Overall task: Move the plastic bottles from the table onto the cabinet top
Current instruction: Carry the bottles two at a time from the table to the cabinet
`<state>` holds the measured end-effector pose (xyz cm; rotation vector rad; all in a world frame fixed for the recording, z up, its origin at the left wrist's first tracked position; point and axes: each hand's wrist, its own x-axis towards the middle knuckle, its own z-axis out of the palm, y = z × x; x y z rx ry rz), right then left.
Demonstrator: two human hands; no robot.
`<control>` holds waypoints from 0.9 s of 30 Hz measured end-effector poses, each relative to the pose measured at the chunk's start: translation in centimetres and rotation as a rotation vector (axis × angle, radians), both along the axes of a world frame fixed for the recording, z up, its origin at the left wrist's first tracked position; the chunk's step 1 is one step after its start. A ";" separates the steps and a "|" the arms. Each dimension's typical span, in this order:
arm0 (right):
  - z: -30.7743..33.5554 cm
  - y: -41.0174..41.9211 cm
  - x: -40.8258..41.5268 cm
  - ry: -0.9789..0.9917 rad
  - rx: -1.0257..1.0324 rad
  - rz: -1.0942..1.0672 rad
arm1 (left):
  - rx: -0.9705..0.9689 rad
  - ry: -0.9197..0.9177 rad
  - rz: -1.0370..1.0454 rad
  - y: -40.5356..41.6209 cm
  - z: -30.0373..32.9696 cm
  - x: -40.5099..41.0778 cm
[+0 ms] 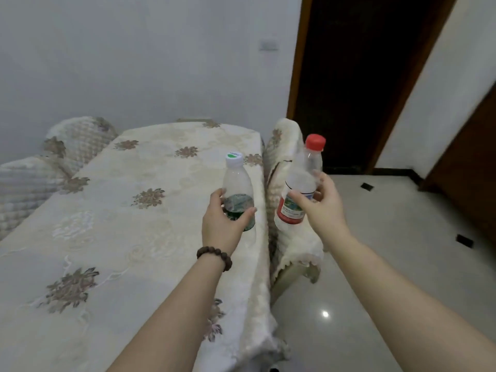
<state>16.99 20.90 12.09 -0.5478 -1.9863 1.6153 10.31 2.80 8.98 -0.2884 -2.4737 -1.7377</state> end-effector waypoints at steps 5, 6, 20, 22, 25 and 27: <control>0.5 4.4 8.9 -0.064 0.018 -0.255 | -0.013 0.012 -0.229 7.1 0.9 5.0; 0.7 5.3 10.8 -0.075 0.025 -0.310 | -0.016 0.015 -0.281 8.6 1.2 6.1; -1.7 13.7 40.6 -0.156 -0.034 -0.971 | -0.082 -0.082 -0.963 27.5 0.4 28.9; -2.5 14.1 45.6 -0.146 -0.052 -1.060 | -0.100 -0.069 -1.057 29.7 -0.1 33.4; -2.9 14.4 53.6 -0.127 -0.080 -1.208 | -0.100 -0.073 -1.199 32.9 -0.7 41.0; -3.4 14.4 59.3 -0.123 -0.095 -1.304 | -0.097 -0.070 -1.302 34.6 -1.0 46.6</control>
